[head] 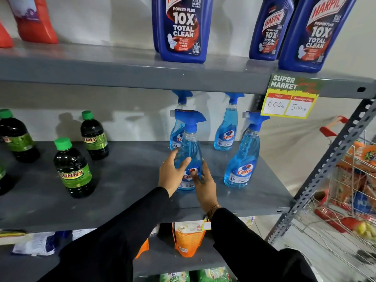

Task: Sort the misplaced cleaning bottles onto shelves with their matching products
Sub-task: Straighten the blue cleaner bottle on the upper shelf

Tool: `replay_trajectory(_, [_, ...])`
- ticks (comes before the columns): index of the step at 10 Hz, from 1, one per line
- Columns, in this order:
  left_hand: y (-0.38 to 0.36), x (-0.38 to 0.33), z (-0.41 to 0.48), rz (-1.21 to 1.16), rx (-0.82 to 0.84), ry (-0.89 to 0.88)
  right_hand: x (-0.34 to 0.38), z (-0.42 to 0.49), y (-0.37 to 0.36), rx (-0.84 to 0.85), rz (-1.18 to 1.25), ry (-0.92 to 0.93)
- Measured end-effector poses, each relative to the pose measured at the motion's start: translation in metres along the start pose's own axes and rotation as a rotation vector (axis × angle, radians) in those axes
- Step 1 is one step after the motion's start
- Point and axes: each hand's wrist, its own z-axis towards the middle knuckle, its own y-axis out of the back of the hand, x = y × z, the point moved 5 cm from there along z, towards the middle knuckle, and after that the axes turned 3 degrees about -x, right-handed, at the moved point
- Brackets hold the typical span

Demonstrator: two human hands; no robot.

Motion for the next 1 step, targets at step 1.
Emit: replay_trajectory(1, [-0.0018,-0.0006,-0.006,0.022,-0.023,-0.014,0.0022,-0.0017,0.0002,-0.003,0.024,-0.01])
